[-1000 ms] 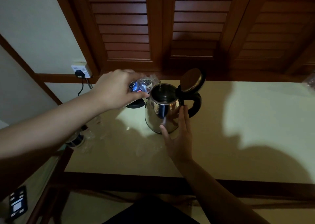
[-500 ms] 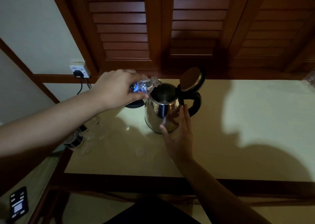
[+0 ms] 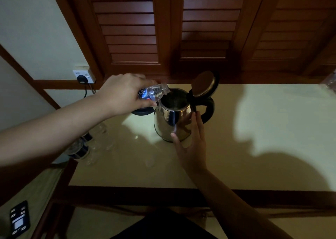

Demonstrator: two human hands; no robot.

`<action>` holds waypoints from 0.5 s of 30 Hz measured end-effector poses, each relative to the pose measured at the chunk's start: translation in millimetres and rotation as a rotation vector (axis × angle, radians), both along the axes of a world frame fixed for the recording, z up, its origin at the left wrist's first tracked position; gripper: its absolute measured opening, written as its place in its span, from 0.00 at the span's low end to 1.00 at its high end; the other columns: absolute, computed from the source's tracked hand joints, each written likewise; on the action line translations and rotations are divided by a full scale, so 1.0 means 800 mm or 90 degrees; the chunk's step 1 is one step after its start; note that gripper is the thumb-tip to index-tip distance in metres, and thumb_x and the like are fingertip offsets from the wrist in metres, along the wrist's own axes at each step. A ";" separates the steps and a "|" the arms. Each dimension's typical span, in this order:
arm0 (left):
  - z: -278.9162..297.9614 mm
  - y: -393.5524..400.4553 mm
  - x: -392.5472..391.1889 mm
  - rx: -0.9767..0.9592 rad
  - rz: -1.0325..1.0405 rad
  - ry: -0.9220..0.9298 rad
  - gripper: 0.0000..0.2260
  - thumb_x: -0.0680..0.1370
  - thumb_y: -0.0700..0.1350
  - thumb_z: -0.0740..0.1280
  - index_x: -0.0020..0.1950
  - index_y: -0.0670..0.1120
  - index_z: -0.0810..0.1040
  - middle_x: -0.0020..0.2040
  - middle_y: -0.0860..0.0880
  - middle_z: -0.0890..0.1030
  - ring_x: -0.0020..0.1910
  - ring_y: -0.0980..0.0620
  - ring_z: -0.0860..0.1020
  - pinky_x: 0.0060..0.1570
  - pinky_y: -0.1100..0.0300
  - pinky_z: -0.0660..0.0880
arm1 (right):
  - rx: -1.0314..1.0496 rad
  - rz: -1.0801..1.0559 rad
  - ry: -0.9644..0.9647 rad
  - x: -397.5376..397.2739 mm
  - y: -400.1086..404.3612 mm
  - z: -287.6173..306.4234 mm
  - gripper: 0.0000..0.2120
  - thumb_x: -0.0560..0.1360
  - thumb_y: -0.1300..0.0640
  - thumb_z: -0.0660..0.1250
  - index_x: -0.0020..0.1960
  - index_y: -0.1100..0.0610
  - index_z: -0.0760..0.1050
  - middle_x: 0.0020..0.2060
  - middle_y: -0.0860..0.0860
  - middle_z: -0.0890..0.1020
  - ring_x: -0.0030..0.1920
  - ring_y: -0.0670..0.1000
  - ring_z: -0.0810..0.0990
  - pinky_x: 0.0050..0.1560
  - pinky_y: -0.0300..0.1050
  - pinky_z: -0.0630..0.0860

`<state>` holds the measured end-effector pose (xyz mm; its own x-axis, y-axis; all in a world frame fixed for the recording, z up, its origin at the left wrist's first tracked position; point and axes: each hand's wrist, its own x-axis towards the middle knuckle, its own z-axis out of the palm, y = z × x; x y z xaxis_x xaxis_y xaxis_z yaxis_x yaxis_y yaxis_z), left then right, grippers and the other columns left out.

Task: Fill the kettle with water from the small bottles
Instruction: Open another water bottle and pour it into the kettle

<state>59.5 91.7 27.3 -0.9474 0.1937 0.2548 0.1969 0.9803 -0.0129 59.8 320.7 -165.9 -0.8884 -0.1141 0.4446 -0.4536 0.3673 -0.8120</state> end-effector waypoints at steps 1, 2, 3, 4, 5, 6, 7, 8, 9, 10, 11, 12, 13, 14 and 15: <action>0.001 0.000 0.000 -0.001 -0.002 -0.001 0.29 0.74 0.67 0.68 0.72 0.57 0.74 0.57 0.52 0.81 0.53 0.44 0.81 0.45 0.47 0.79 | -0.001 0.000 0.002 0.000 0.000 0.000 0.44 0.78 0.55 0.78 0.86 0.58 0.57 0.85 0.53 0.58 0.84 0.38 0.54 0.78 0.30 0.58; 0.002 0.000 0.000 -0.003 -0.003 -0.003 0.29 0.74 0.67 0.67 0.72 0.57 0.74 0.57 0.52 0.81 0.54 0.43 0.81 0.46 0.46 0.79 | 0.000 0.000 0.003 0.000 0.000 0.000 0.44 0.78 0.55 0.78 0.86 0.58 0.57 0.85 0.53 0.58 0.84 0.39 0.54 0.79 0.31 0.58; 0.003 0.000 0.000 -0.007 -0.003 -0.007 0.30 0.74 0.68 0.67 0.72 0.57 0.74 0.57 0.52 0.81 0.54 0.43 0.81 0.46 0.46 0.79 | 0.002 0.000 0.003 0.000 -0.001 0.000 0.43 0.78 0.55 0.78 0.86 0.58 0.57 0.85 0.53 0.58 0.84 0.40 0.54 0.79 0.32 0.58; 0.003 0.001 0.000 -0.014 -0.004 -0.011 0.30 0.73 0.68 0.66 0.72 0.56 0.75 0.57 0.52 0.81 0.54 0.43 0.81 0.46 0.46 0.79 | 0.002 0.000 0.002 0.001 -0.001 0.000 0.43 0.78 0.55 0.77 0.86 0.58 0.58 0.85 0.53 0.58 0.84 0.42 0.55 0.79 0.33 0.59; 0.003 0.001 -0.001 -0.022 -0.005 -0.015 0.29 0.73 0.68 0.67 0.71 0.55 0.76 0.56 0.52 0.80 0.54 0.43 0.81 0.46 0.46 0.79 | 0.001 -0.002 0.003 0.001 -0.001 -0.001 0.43 0.78 0.54 0.77 0.85 0.58 0.58 0.85 0.53 0.58 0.85 0.45 0.57 0.80 0.35 0.60; 0.003 0.002 -0.002 -0.030 -0.006 -0.018 0.29 0.73 0.67 0.67 0.69 0.54 0.77 0.54 0.52 0.80 0.53 0.42 0.81 0.45 0.46 0.79 | -0.001 -0.005 0.006 0.001 -0.001 -0.001 0.43 0.78 0.54 0.77 0.85 0.58 0.58 0.85 0.53 0.58 0.85 0.48 0.58 0.80 0.36 0.61; 0.004 0.002 -0.003 -0.038 -0.003 -0.022 0.28 0.73 0.68 0.67 0.67 0.52 0.78 0.53 0.53 0.79 0.52 0.42 0.80 0.44 0.47 0.78 | -0.001 -0.009 0.011 0.002 -0.002 -0.002 0.42 0.78 0.54 0.77 0.85 0.57 0.58 0.85 0.54 0.59 0.84 0.51 0.59 0.80 0.36 0.60; 0.004 0.002 -0.003 -0.046 0.000 -0.024 0.28 0.73 0.68 0.66 0.65 0.51 0.79 0.51 0.53 0.79 0.51 0.43 0.80 0.43 0.48 0.78 | 0.000 -0.014 0.015 0.002 -0.002 -0.002 0.42 0.78 0.54 0.77 0.85 0.57 0.58 0.84 0.55 0.59 0.84 0.52 0.60 0.80 0.35 0.60; 0.005 0.002 -0.004 -0.055 0.003 -0.026 0.29 0.72 0.69 0.65 0.64 0.50 0.79 0.51 0.53 0.78 0.51 0.43 0.80 0.43 0.48 0.78 | -0.001 -0.017 0.020 0.003 -0.003 -0.002 0.42 0.78 0.55 0.77 0.85 0.57 0.59 0.84 0.56 0.60 0.84 0.53 0.60 0.79 0.35 0.60; 0.006 0.002 -0.005 -0.064 0.004 -0.027 0.30 0.72 0.70 0.63 0.63 0.50 0.80 0.50 0.53 0.78 0.51 0.44 0.80 0.42 0.49 0.78 | -0.002 -0.020 0.023 0.003 -0.003 -0.002 0.42 0.78 0.55 0.77 0.85 0.57 0.59 0.83 0.57 0.60 0.83 0.53 0.61 0.79 0.34 0.59; 0.007 0.002 -0.005 -0.071 0.003 -0.029 0.30 0.71 0.70 0.63 0.62 0.49 0.80 0.49 0.53 0.78 0.50 0.44 0.79 0.42 0.50 0.77 | -0.004 -0.023 0.024 0.004 -0.003 -0.002 0.42 0.78 0.55 0.77 0.85 0.57 0.60 0.83 0.58 0.61 0.83 0.52 0.61 0.79 0.33 0.59; 0.007 0.002 -0.006 -0.076 0.000 -0.029 0.30 0.71 0.70 0.62 0.61 0.49 0.80 0.48 0.53 0.77 0.49 0.44 0.79 0.41 0.51 0.76 | -0.007 -0.023 0.023 0.004 -0.003 -0.002 0.41 0.78 0.56 0.77 0.85 0.58 0.60 0.83 0.58 0.61 0.83 0.52 0.61 0.78 0.32 0.59; 0.008 0.003 -0.006 -0.077 -0.002 -0.032 0.29 0.71 0.70 0.63 0.61 0.50 0.80 0.48 0.53 0.76 0.49 0.45 0.79 0.40 0.52 0.75 | -0.008 -0.022 0.020 0.004 -0.003 -0.003 0.41 0.78 0.56 0.77 0.85 0.58 0.60 0.83 0.58 0.60 0.83 0.51 0.60 0.79 0.32 0.59; 0.009 0.003 -0.005 -0.077 -0.006 -0.033 0.28 0.72 0.69 0.64 0.61 0.50 0.80 0.47 0.54 0.76 0.48 0.44 0.79 0.40 0.53 0.74 | -0.007 -0.018 0.016 0.004 -0.003 -0.003 0.41 0.78 0.55 0.77 0.85 0.58 0.60 0.84 0.57 0.60 0.84 0.51 0.60 0.79 0.33 0.59; 0.009 0.004 -0.005 -0.078 -0.009 -0.033 0.27 0.72 0.69 0.65 0.60 0.50 0.80 0.47 0.54 0.76 0.48 0.44 0.79 0.40 0.53 0.74 | -0.005 -0.012 0.013 0.004 -0.003 -0.003 0.42 0.79 0.55 0.77 0.85 0.57 0.59 0.84 0.56 0.59 0.84 0.51 0.59 0.80 0.35 0.60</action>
